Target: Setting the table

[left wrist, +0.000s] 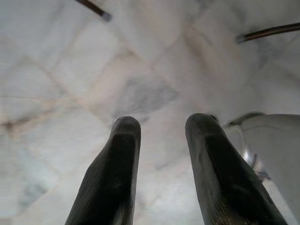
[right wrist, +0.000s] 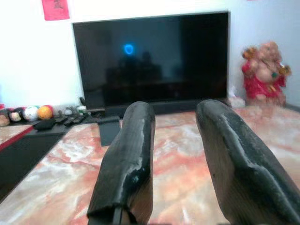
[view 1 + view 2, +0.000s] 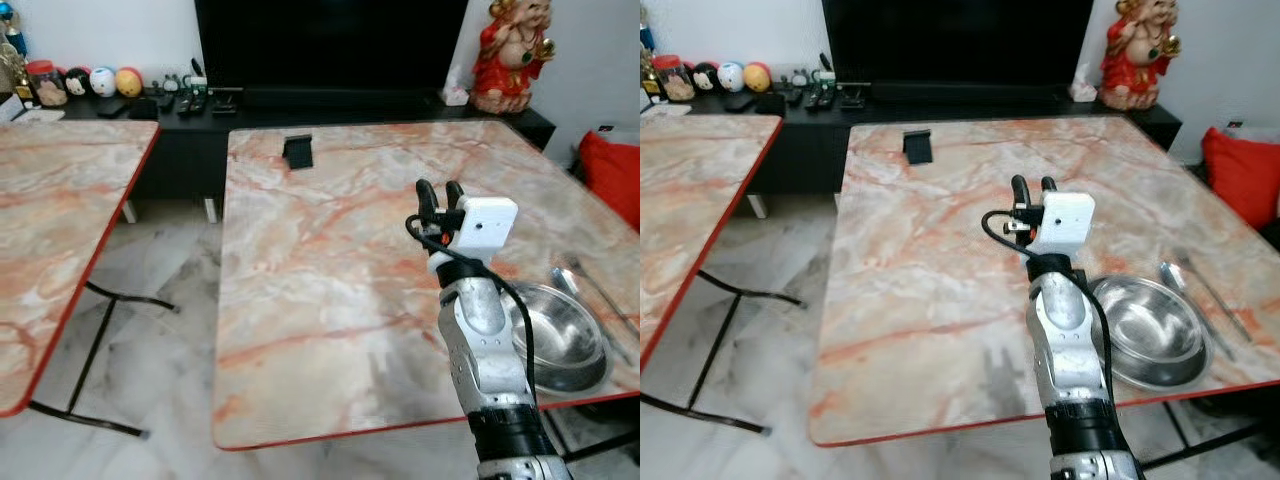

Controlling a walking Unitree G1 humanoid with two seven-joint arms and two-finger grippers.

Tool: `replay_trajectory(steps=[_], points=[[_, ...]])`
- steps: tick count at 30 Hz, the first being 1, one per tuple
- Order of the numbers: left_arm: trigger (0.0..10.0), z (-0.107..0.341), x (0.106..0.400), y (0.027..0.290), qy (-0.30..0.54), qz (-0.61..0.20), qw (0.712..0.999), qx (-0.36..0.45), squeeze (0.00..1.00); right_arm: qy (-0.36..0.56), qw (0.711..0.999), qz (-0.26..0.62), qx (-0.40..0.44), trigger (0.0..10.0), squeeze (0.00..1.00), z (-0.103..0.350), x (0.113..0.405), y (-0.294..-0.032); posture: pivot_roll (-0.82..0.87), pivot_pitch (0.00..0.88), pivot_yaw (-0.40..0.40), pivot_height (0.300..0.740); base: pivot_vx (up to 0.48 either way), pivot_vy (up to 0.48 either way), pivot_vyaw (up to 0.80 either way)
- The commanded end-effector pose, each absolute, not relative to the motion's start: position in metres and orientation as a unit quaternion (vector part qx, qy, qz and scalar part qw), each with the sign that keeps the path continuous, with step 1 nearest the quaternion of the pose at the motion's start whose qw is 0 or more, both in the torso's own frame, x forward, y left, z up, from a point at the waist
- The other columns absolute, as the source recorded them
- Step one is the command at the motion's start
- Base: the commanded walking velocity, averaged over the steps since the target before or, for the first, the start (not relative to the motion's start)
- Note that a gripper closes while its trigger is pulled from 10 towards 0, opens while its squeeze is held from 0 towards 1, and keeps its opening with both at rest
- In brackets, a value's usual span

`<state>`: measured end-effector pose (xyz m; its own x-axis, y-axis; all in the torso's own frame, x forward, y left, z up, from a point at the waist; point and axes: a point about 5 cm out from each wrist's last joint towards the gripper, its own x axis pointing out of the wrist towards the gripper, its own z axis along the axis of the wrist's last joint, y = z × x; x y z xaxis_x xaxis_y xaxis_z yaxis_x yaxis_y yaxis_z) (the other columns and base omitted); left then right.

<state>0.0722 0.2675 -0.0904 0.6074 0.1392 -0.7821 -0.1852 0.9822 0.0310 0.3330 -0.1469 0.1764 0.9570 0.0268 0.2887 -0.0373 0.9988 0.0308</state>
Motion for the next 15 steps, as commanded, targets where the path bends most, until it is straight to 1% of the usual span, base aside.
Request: replay_trajectory(steps=[1,15], points=[[10.0,-0.0916,0.068,0.2668,0.442,0.082,0.893,-0.024,0.0,-0.148,0.989,0.009,0.023,10.0,0.0,0.1775,0.3331,-0.151,-0.05,0.0,0.008,0.74,0.0,0.0,0.0],[10.0,-0.0916,0.0696,0.2652,0.441,0.074,0.894,-0.027,0.0,-0.149,0.989,0.01,0.023,10.0,0.0,0.1784,0.3349,-0.1512,-0.05,0.0,0.005,0.74,0.0,0.0,0.0]])
